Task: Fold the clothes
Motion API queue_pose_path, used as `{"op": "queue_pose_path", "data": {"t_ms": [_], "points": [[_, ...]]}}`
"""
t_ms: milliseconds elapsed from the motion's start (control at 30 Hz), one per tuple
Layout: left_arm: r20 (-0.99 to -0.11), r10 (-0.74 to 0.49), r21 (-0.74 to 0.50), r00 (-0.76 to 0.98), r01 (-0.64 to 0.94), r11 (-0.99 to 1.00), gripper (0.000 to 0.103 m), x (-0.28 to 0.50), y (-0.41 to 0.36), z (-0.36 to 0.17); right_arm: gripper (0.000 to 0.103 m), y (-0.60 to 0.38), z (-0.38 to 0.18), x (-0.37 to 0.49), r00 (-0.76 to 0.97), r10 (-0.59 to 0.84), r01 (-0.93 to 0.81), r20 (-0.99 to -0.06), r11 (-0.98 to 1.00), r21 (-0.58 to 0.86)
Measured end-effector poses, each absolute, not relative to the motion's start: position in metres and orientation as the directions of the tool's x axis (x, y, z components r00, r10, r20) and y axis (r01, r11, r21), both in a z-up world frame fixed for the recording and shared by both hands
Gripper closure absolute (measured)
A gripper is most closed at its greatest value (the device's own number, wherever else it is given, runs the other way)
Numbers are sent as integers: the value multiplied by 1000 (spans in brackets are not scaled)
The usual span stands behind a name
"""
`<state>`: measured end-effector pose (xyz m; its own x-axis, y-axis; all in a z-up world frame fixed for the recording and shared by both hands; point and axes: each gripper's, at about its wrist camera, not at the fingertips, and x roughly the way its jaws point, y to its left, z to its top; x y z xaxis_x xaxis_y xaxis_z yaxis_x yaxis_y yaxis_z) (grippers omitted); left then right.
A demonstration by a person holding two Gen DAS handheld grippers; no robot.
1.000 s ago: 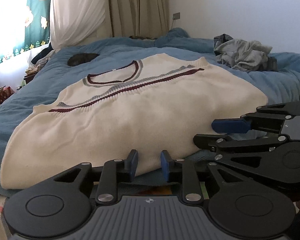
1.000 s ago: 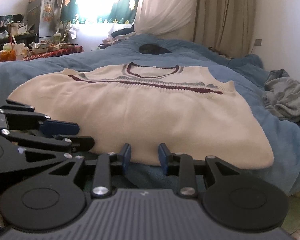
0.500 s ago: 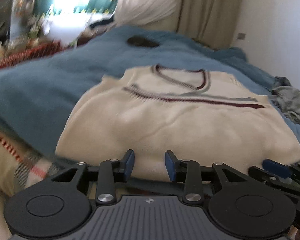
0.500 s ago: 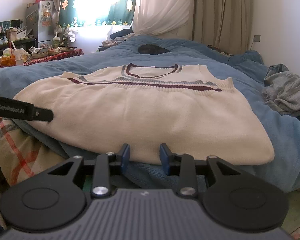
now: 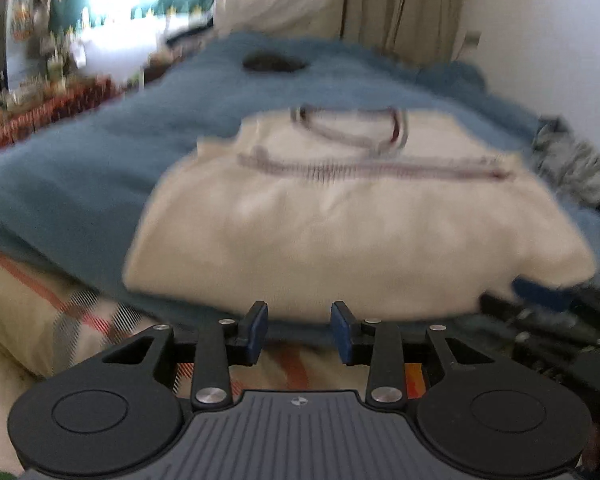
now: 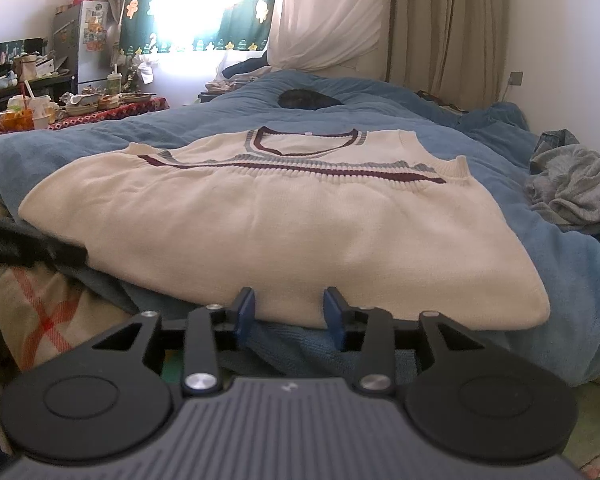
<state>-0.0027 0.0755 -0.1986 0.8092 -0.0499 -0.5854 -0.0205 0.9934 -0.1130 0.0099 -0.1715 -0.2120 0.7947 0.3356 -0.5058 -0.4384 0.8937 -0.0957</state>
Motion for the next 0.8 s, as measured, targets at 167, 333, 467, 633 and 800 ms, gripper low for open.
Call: {"op": "queue_pose_path", "data": {"t_ms": [167,333,467,633,800], "points": [[-468,47,4,882,-51,999,68,-1,80,-187,56,-170,-213,10,793,338,-444,-506,890,-101],[-622,69,-9,780,-95,995,67,33,102,-212,53,-168,-214,10,791,342,-450,-507,887,-104],[-673,52,-59,738,-124,991,67,34,113,-217,49,-168,-214,10,788,346,-455,-509,884,-104],[-735,58,-43,676,-131,990,65,30,112,-223,37,-167,-214,10,781,357,-471,-512,876,-108],[-682,-13,-151,731,-124,981,66,11,123,-210,36,-174,-204,5,786,365,-459,-499,885,-76]]}}
